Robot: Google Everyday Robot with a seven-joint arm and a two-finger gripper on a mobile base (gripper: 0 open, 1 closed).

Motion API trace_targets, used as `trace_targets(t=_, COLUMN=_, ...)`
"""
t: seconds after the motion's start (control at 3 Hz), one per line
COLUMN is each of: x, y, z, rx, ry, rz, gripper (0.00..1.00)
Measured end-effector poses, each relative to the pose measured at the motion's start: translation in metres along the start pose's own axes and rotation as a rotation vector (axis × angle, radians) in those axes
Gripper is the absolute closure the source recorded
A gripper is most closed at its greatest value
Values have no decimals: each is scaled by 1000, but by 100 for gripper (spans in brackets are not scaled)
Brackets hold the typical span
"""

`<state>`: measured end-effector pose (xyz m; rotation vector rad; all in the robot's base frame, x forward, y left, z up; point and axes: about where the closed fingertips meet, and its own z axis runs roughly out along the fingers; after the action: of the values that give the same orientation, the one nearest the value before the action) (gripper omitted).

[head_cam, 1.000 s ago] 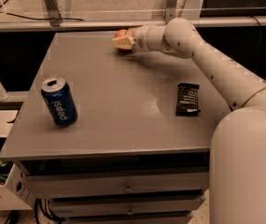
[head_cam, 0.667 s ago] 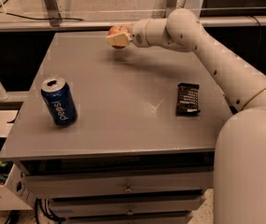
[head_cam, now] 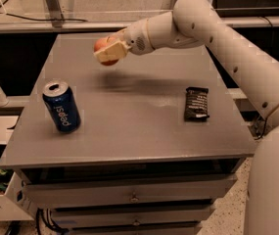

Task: Move apple near pepsi can

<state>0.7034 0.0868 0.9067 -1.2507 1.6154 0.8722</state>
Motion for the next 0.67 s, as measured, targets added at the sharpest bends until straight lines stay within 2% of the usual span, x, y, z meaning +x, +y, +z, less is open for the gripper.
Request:
trace_targets(t=0.33, x=8, y=68, z=-3, rx=-140, ry=47, rz=-14, gripper=100)
trace_targets(t=0.67, x=26, y=114, z=-8, rx=-226, ry=77, rz=-19, gripper=100)
